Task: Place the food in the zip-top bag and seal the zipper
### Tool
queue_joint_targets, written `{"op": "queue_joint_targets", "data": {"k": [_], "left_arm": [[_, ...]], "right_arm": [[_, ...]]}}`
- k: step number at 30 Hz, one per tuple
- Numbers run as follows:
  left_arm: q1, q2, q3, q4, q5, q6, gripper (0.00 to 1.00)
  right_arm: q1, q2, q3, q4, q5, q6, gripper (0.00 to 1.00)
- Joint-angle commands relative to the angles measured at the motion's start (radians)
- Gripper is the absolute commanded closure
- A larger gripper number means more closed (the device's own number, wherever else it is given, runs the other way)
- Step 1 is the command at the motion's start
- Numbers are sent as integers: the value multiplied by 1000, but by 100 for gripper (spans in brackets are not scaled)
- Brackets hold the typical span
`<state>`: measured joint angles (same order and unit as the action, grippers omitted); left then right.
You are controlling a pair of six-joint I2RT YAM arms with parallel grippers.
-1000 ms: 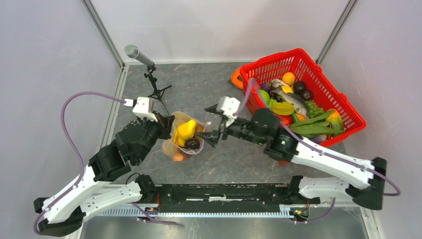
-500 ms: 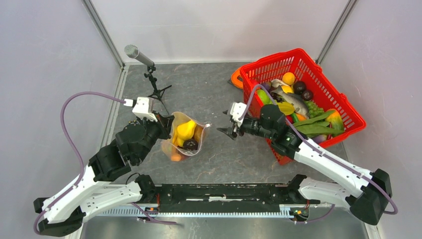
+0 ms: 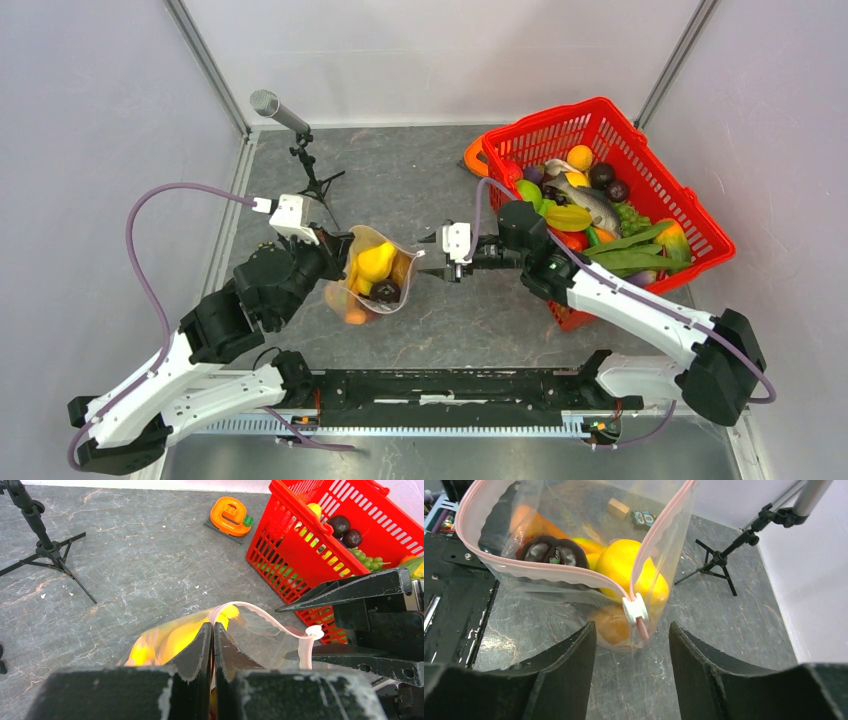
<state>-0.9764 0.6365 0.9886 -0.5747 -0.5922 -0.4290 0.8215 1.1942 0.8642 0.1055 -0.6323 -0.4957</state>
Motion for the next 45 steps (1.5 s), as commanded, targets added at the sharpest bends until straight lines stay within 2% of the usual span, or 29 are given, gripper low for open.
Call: {"op": "queue_joint_targets", "data": {"k": [1, 4, 10, 12, 15, 17, 20, 29, 32, 34, 37, 41, 42, 45], "left_arm": [[4, -9, 18, 62, 2, 13, 90], [5, -11, 10, 70, -4, 13, 90], [4, -22, 22, 63, -7, 16, 90], [4, -27, 22, 63, -10, 16, 90], [5, -26, 24, 62, -5, 12, 90], [4, -23, 26, 60, 0, 10, 90], [4, -24, 25, 57, 2, 6, 90], [4, -12, 24, 67, 0, 10, 90], [4, -7, 34, 62, 6, 20, 89], [4, 0, 55, 42, 19, 42, 81], [5, 37, 132, -40, 25, 70, 50], [5, 84, 238, -166, 48, 102, 15], [4, 89, 249, -181, 72, 123, 9], [5, 96, 241, -195, 108, 156, 2]], "right_arm": [[-8, 14, 43, 101, -91, 2, 42], [-10, 24, 43, 106, -110, 11, 53], [-15, 16, -4, 129, -102, 34, 66], [-15, 1, -32, 167, -101, 55, 79], [-15, -11, -57, 212, -92, 81, 88], [-16, -13, -57, 207, -84, 82, 90], [-15, -17, -58, 198, -74, 80, 99], [-16, -44, -76, 215, -43, 104, 100], [-17, -73, -75, 230, 21, 149, 100], [-21, -109, -73, 237, 64, 176, 100], [-27, -169, -64, 238, 170, 227, 100], [-29, -211, -33, 178, 316, 285, 100], [-31, -205, -21, 149, 355, 292, 100], [-51, -151, 23, 70, 468, 322, 100]]}}
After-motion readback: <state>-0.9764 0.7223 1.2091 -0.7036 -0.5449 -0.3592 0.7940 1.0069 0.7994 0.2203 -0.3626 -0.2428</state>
